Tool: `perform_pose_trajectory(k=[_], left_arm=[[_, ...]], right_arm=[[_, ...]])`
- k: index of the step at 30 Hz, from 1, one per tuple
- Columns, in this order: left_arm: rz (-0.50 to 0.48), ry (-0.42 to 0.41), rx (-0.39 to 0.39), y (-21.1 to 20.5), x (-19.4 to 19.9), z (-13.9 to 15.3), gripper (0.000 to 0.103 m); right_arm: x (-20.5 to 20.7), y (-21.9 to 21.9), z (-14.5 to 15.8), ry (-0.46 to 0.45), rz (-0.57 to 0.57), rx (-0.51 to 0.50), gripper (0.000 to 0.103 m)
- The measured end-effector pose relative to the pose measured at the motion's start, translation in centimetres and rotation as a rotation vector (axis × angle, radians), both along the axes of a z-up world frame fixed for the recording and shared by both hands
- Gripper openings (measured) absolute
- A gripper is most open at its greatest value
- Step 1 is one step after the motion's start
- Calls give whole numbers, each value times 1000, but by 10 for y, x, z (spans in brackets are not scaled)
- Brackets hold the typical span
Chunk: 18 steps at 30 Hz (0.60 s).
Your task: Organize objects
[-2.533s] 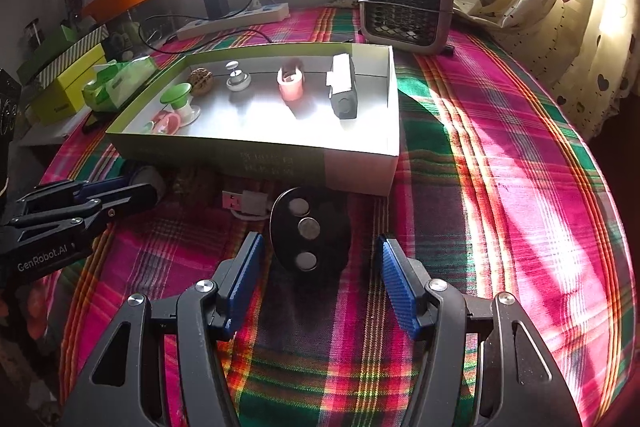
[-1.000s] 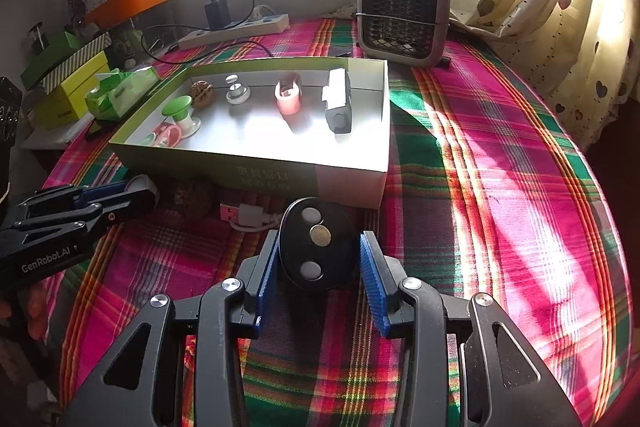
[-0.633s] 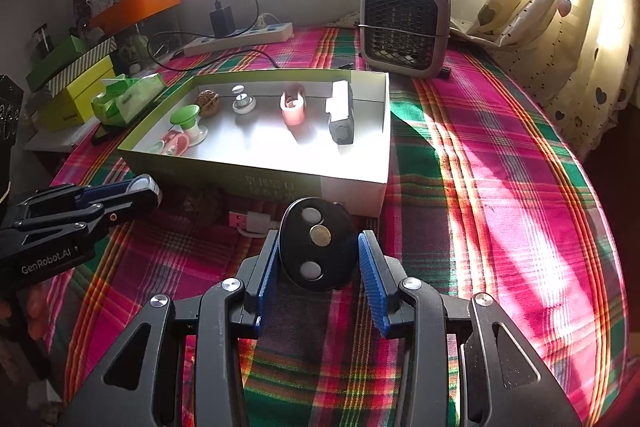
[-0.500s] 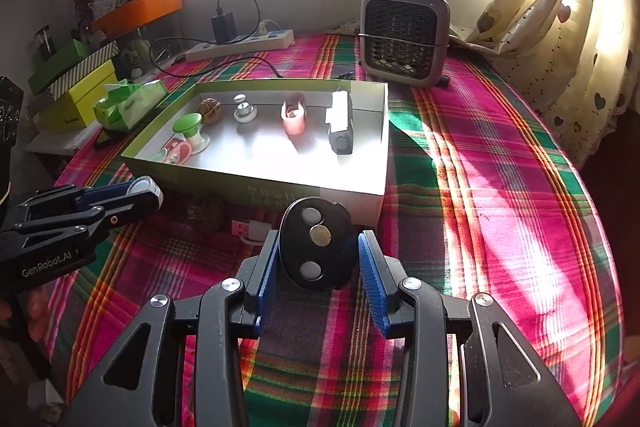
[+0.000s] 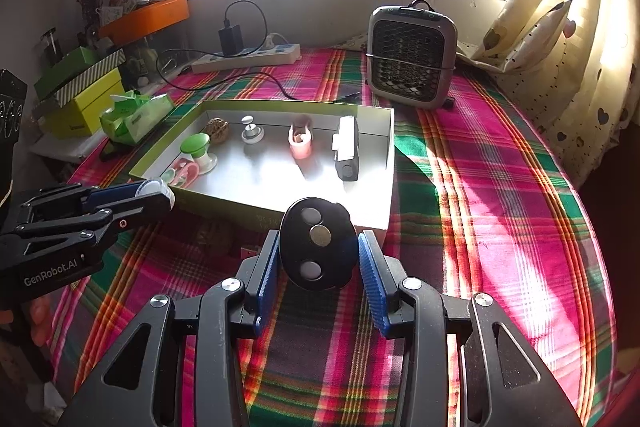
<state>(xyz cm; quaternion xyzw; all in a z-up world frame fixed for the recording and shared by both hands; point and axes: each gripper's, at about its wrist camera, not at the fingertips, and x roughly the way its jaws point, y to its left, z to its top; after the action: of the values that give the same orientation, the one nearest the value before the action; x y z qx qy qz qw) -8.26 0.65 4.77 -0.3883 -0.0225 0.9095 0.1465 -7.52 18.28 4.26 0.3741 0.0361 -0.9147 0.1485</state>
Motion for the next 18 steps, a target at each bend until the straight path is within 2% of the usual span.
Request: perform_pose_trajectory(k=[18], left_arm=[[-2,15,-2,1,-24,8,27]], right_arm=[[-23,-5,7,7,26,-5,40]])
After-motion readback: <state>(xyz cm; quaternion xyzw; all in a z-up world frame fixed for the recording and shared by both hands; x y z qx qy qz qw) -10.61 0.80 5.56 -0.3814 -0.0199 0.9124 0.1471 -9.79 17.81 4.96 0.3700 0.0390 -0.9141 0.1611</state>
